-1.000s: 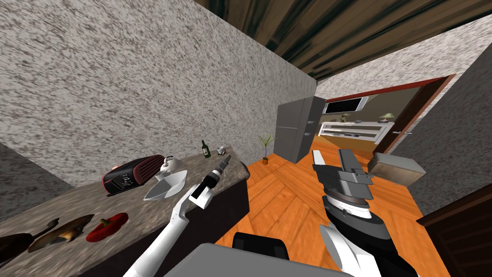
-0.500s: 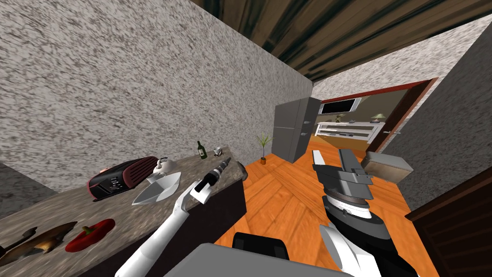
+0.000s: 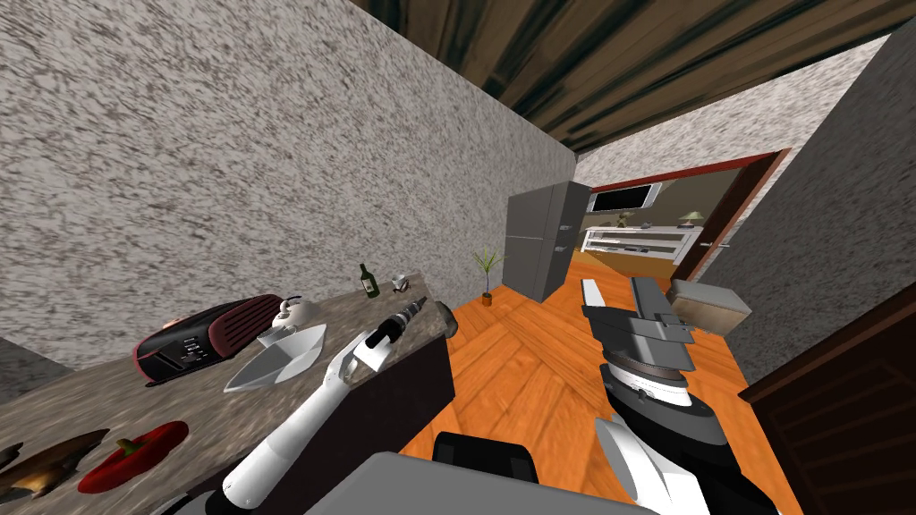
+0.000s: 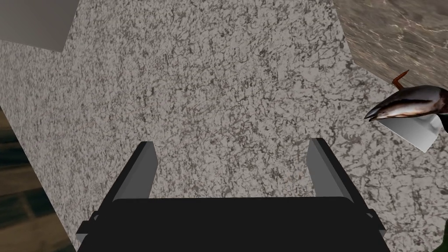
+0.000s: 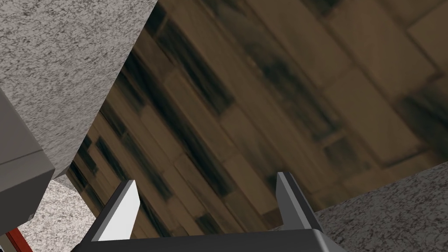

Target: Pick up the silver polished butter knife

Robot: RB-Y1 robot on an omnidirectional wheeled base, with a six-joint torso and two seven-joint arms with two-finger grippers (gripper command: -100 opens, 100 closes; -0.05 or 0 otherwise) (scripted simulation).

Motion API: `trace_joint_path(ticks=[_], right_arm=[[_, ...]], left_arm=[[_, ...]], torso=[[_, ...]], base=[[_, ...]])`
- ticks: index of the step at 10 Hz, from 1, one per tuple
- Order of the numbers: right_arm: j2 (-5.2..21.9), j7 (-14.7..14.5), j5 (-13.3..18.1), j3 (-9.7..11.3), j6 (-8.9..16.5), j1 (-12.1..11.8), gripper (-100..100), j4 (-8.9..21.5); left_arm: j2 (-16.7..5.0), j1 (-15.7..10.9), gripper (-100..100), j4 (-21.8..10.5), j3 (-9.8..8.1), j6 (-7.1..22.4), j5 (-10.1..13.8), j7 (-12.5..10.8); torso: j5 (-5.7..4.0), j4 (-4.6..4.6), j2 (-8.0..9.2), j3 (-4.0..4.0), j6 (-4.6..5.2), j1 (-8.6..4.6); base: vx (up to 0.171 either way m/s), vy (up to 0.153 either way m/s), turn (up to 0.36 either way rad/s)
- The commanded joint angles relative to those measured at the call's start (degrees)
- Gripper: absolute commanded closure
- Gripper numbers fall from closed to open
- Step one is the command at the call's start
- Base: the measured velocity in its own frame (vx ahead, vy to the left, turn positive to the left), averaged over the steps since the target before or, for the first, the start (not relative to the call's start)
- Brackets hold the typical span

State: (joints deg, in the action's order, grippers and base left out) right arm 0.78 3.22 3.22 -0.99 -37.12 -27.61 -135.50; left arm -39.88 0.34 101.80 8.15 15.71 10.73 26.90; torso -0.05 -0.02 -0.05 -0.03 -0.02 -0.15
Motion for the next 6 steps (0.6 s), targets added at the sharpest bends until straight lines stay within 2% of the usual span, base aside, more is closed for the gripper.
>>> trace_joint_path(ticks=[1, 2, 4, 5, 6], right_arm=[[0.0, 0.0, 0.0, 0.0, 0.0, 0.0, 0, 0.0], [0.0, 0.0, 0.0, 0.0, 0.0, 0.0, 0, 0.0], [0.0, 0.0, 0.0, 0.0, 0.0, 0.0, 0, 0.0], [0.0, 0.0, 0.0, 0.0, 0.0, 0.0, 0, 0.0], [0.0, 0.0, 0.0, 0.0, 0.0, 0.0, 0, 0.0]], left_arm=[[-1.64, -1.41, -100, -2.86, 0.69, 2.86, -0.2, 0.65], [-1.64, -1.41, -100, -3.28, 0.69, 3.86, -0.2, 0.65], [-3.83, -2.82, -100, -6.59, 1.37, 7.92, -0.54, 1.05], [-3.83, -2.82, -100, -7.25, 1.37, 8.41, -0.54, 1.05], [-4.82, -3.4, -100, -9.21, 1.67, 10.28, -0.77, 1.14]], torso=[[0.0, 0.0, 0.0, 0.0, 0.0, 0.0], [-0.01, 0.0, 0.0, 0.0, 0.0, -0.04], [0.0, 0.0, 0.0, 0.0, -0.01, -0.01], [0.0, -0.01, -0.02, -0.01, -0.01, -0.01], [0.0, 0.0, 0.01, 0.0, -0.02, 0.03]], base=[[0.02, -0.059, -0.102], [0.018, -0.045, -0.022], [0.026, -0.052, -0.062], [0.018, -0.036, -0.034], [0.012, -0.032, -0.063]])
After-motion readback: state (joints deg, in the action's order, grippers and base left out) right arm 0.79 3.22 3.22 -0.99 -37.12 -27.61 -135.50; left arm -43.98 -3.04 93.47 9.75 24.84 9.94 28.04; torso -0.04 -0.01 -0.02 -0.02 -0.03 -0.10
